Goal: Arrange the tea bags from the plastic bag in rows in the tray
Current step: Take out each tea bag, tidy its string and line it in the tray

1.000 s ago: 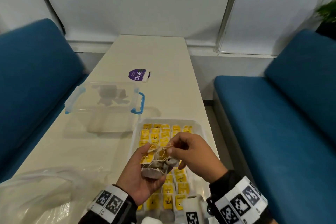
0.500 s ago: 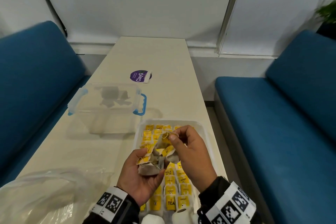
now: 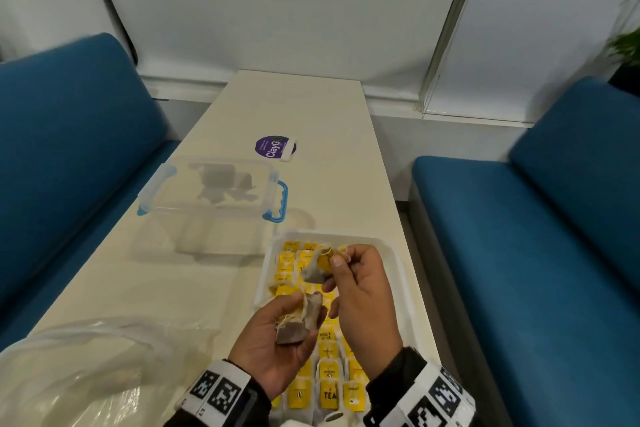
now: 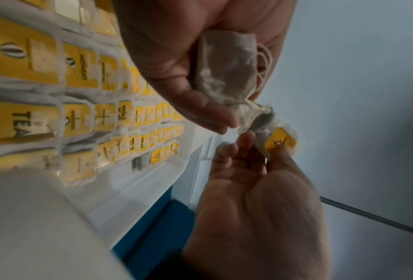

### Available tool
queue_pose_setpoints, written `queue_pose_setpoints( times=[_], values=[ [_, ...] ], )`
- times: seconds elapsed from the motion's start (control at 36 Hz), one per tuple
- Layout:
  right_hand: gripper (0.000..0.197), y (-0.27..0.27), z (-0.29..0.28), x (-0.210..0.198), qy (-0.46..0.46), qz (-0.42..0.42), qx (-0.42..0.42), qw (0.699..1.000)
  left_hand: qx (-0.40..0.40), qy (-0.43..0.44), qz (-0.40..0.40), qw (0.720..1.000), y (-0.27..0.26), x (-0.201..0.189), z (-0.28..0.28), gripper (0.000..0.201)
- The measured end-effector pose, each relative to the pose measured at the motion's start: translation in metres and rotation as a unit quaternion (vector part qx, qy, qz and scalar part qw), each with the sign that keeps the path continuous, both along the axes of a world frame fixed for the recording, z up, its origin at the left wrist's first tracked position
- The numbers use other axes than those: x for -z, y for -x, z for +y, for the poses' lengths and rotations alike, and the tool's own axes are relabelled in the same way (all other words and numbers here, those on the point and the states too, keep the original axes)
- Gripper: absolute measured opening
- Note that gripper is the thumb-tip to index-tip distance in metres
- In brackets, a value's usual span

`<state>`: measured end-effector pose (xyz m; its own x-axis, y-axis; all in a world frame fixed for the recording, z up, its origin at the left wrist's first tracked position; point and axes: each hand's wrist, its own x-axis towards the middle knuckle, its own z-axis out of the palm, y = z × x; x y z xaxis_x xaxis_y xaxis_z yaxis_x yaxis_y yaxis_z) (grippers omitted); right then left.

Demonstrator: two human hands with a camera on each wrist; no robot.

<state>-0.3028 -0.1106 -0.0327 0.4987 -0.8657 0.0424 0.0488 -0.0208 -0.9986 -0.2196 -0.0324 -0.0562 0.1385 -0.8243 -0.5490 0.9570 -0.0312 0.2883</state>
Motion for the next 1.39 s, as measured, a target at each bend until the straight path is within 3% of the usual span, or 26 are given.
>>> queue_pose_setpoints(
  times=[0.11, 0.19, 0.28, 0.36, 0.44, 0.56, 0.69, 0.83, 1.06, 1.17, 1.28, 1.39],
  values=[
    [0.014, 0.000, -0.006, -0.001, 0.055, -0.003, 0.042, 0.998, -0.014, -0.019, -0.042, 0.999, -0.004, 0.000, 0.001, 0.026],
    [0.016, 0.005, -0.015, -0.005, 0.099, 0.038, 0.054, 0.993, -0.024, -0.041, -0.147, 0.988, -0.007, -0.001, 0.001, 0.025],
    [0.016, 0.008, -0.024, -0.010, 0.102, 0.088, 0.012, 0.991, -0.030, -0.051, -0.261, 0.964, -0.010, -0.003, 0.002, 0.026],
    [0.014, 0.008, -0.027, -0.010, 0.088, 0.120, -0.032, 0.988, -0.032, -0.037, -0.325, 0.944, -0.009, -0.007, 0.000, 0.021],
    [0.012, 0.005, -0.026, -0.005, 0.087, 0.143, -0.053, 0.984, -0.026, -0.026, -0.361, 0.932, -0.005, -0.009, -0.002, 0.028],
    [0.013, 0.002, -0.026, 0.005, 0.031, 0.139, -0.060, 0.988, -0.011, -0.036, -0.374, 0.927, 0.000, -0.005, -0.001, 0.036],
    [0.012, 0.005, -0.025, 0.007, -0.016, 0.129, -0.082, 0.988, -0.015, -0.066, -0.358, 0.931, 0.002, 0.000, 0.000, 0.011],
    [0.033, 0.018, -0.026, 0.002, -0.073, 0.141, -0.134, 0.978, -0.023, -0.096, -0.328, 0.940, -0.002, 0.004, 0.000, 0.010],
    [0.033, 0.023, -0.027, 0.000, -0.054, 0.138, -0.146, 0.978, -0.020, -0.118, -0.292, 0.949, -0.001, 0.007, -0.003, 0.007],
    [0.031, 0.026, -0.032, -0.002, -0.045, 0.142, -0.103, 0.984, -0.023, -0.132, -0.294, 0.946, -0.003, 0.009, -0.002, 0.010],
    [0.027, 0.030, -0.050, 0.001, -0.005, 0.218, -0.025, 0.976, -0.034, -0.146, -0.281, 0.948, -0.008, 0.014, 0.003, 0.012],
    [0.032, 0.031, -0.074, 0.011, 0.049, 0.343, 0.018, 0.938, -0.037, -0.150, -0.272, 0.950, -0.014, 0.021, 0.007, 0.011]
  ],
)
